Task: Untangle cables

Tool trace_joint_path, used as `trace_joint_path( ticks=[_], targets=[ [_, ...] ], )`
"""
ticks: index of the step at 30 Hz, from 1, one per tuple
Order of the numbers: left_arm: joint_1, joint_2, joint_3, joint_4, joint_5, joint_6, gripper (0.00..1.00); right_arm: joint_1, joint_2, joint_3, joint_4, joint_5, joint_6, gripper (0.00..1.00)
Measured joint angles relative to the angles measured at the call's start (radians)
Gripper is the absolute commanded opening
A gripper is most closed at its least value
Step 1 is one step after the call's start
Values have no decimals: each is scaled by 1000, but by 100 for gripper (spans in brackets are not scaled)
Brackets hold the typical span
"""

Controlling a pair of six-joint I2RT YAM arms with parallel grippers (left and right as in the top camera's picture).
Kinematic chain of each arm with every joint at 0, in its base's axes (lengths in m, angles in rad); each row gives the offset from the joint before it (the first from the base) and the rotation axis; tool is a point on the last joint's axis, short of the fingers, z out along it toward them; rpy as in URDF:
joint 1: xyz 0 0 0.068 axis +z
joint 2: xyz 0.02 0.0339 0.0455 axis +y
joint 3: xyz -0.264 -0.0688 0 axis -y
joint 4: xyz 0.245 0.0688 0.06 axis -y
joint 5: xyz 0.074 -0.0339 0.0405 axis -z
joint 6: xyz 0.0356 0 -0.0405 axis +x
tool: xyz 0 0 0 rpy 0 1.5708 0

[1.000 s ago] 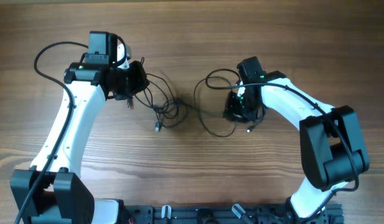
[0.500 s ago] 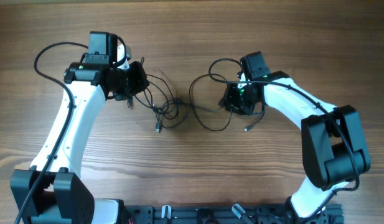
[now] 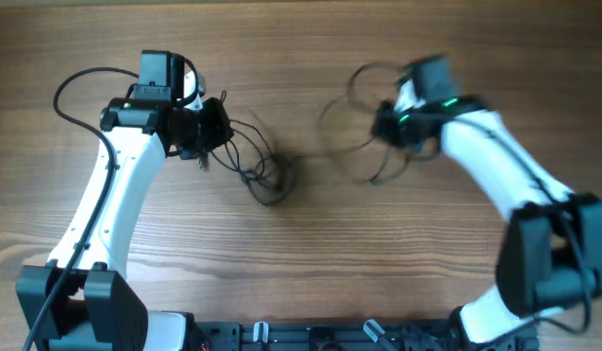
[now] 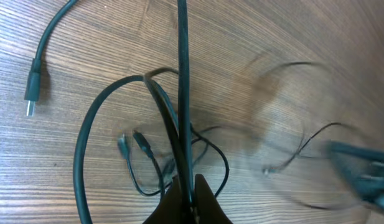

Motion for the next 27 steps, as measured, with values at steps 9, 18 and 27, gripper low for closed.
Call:
trace_joint_path(
  ticks=[9, 18, 27],
  targets=[
    [0, 0, 0, -6, -14, 0, 4, -607, -134, 353, -211, 38, -157, 4],
    [35, 0, 0, -122, -278, -81, 4, -742, -134, 353, -281, 446, -34, 4],
    [348, 0, 0, -135, -281, -248, 4, -813, -131, 353, -220, 520, -50, 4]
  ],
)
